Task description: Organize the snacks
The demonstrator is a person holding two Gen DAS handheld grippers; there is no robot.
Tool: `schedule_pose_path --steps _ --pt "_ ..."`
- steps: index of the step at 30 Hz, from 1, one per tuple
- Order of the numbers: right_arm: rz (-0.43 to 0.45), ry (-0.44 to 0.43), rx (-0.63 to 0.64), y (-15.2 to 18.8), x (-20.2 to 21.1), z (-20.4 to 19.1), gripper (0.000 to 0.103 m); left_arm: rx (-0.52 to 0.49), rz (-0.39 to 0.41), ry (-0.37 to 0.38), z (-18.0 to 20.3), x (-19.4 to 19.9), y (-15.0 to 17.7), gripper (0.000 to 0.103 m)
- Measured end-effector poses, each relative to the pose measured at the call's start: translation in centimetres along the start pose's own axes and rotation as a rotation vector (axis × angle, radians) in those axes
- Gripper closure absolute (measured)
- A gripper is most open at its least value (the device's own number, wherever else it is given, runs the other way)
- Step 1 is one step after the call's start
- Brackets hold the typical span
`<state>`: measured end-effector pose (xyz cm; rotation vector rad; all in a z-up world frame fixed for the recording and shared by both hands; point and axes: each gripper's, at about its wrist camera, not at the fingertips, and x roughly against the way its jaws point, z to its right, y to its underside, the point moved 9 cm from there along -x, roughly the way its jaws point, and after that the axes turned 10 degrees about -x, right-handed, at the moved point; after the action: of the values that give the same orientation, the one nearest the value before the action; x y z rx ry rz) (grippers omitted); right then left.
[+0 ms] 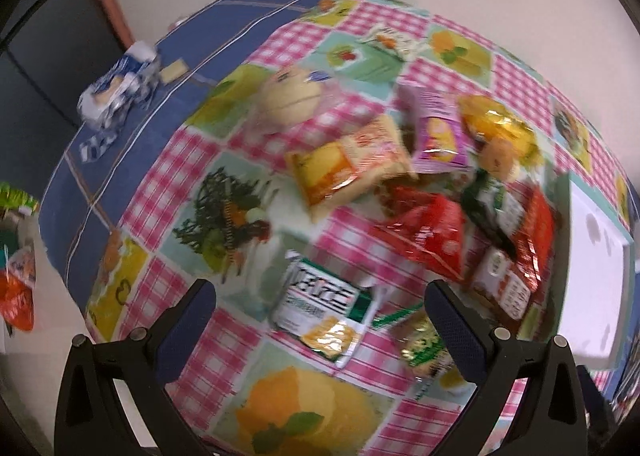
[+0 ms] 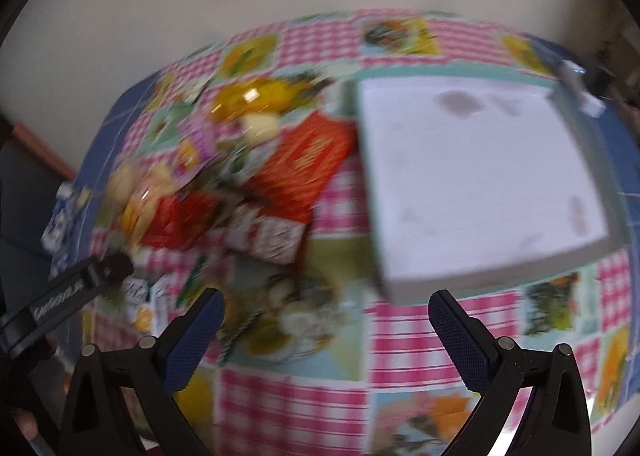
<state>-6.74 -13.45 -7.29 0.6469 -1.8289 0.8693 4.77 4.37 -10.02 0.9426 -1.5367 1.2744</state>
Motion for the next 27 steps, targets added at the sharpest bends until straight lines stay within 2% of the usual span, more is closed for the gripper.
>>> schedule_pose_path --steps 8,11,17,27 --pt "-0.096 -0.009 0.117 2.0 -3.2 -3.8 0.0 0.069 -0.096 0.031 -2.0 -2.8 1.0 0.0" --pt "-0.133 -0.009 0.141 2.9 -4.4 -4.4 0.0 0.079 -0.142 0.068 -1.7 -3.9 1.6 0.0" --pt "-0.183 -0.002 0.195 4.2 -6.1 -5.6 0.0 0.05 -0.177 0.098 -0.8 -4.9 2.2 0.0" --pt "-0.171 0.04 0.271 5.0 -9.1 -8.2 0.0 0.036 -0.218 0.092 0.2 -6.9 2.4 0.0"
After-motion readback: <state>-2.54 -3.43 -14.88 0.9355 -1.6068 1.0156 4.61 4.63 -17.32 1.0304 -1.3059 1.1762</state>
